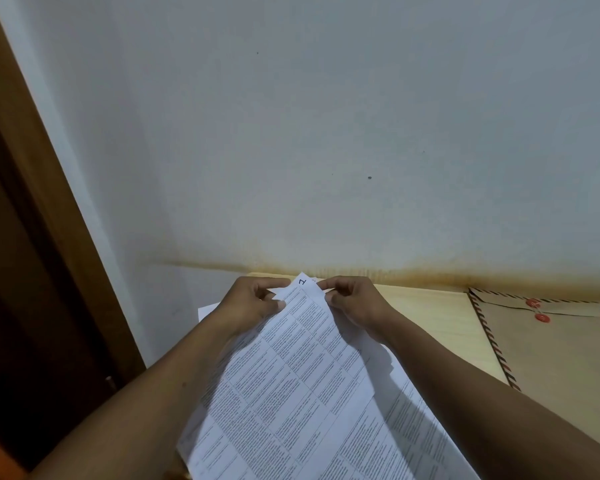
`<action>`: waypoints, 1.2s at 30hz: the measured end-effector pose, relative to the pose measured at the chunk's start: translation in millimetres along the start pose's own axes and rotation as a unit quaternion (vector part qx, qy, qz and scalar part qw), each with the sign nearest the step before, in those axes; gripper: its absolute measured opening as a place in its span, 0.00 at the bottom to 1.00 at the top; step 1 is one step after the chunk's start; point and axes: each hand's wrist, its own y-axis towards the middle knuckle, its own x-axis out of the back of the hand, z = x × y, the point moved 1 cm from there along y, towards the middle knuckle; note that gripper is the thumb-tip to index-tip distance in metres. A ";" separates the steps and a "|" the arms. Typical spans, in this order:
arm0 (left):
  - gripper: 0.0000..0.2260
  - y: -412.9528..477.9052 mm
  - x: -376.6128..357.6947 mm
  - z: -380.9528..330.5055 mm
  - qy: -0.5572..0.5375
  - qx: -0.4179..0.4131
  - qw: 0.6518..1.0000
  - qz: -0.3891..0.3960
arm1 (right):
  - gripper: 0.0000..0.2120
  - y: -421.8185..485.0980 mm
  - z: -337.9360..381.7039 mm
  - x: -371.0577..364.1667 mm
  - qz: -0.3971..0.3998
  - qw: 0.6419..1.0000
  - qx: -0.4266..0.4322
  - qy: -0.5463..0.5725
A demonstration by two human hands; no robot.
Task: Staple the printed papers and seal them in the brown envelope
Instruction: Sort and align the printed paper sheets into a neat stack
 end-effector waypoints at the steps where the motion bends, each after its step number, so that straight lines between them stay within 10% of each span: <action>1: 0.18 -0.3 -0.7 0.9 0.001 0.002 1.000 -0.004 | 0.16 0.0 0.0 -0.9 -0.009 1.000 0.000 -0.001; 11: 0.18 6.6 4.5 10.7 -0.061 -0.010 0.992 -0.113 | 0.06 3.5 -11.8 17.2 -0.052 0.995 -0.063 -0.060; 18: 0.18 2.5 0.5 6.6 -0.158 0.000 0.982 -0.102 | 0.13 -4.9 -26.4 26.6 -0.100 0.977 -0.166 0.093; 36: 0.20 4.1 6.5 15.3 -0.007 -0.045 0.994 -0.100 | 0.21 -2.4 -26.0 3.6 -0.220 0.942 -0.171 0.186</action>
